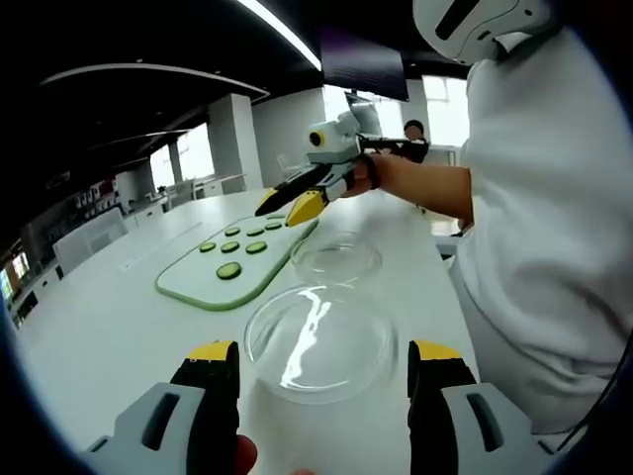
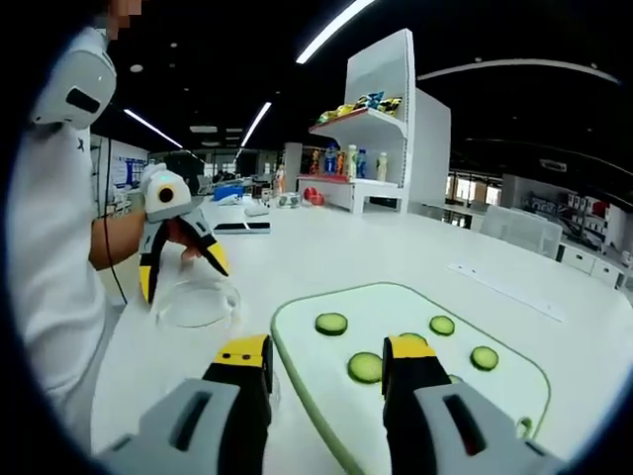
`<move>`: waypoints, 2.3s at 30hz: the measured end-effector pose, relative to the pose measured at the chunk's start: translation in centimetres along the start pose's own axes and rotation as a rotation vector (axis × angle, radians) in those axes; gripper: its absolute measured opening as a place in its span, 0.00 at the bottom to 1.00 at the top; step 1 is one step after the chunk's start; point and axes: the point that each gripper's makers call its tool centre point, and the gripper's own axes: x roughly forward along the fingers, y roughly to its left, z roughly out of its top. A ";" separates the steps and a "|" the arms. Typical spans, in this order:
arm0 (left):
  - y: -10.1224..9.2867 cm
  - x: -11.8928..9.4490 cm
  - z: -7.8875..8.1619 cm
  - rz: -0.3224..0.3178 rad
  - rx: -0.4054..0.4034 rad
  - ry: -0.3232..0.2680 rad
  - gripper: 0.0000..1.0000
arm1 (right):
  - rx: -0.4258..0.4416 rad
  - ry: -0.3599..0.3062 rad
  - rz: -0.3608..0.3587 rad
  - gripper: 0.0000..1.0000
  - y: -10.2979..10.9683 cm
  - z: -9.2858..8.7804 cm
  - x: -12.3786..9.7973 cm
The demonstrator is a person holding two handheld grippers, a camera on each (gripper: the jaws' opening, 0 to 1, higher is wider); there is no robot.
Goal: Open the petri dish lid, add cucumber slices into the petri dish, and close the lid
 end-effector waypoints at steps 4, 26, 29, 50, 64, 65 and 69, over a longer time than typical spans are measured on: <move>-0.1 0.1 0.0 -0.004 0.003 0.003 0.68 | 0.003 0.001 -0.014 0.44 -0.4 -0.1 -0.1; -0.9 0.3 0.0 -0.022 0.011 0.004 0.68 | 0.026 0.025 -0.089 0.44 -2.6 -0.7 0.0; -1.0 0.3 0.2 -0.023 0.015 0.003 0.68 | 0.028 0.028 -0.097 0.44 -3.1 -0.4 -0.2; -0.5 -0.5 1.1 0.007 0.002 -0.045 0.68 | 0.019 0.061 -0.111 0.44 -4.8 -0.6 -0.2; -0.7 -0.3 1.1 0.001 0.010 -0.044 0.68 | 0.020 0.076 -0.150 0.43 -5.8 -1.5 -0.1; -0.8 -0.2 1.1 0.000 0.011 -0.044 0.68 | 0.023 0.077 -0.152 0.43 -5.9 -1.6 0.0; -0.8 -0.2 1.1 -0.002 0.012 -0.043 0.68 | 0.018 0.091 -0.169 0.43 -6.4 -1.9 0.4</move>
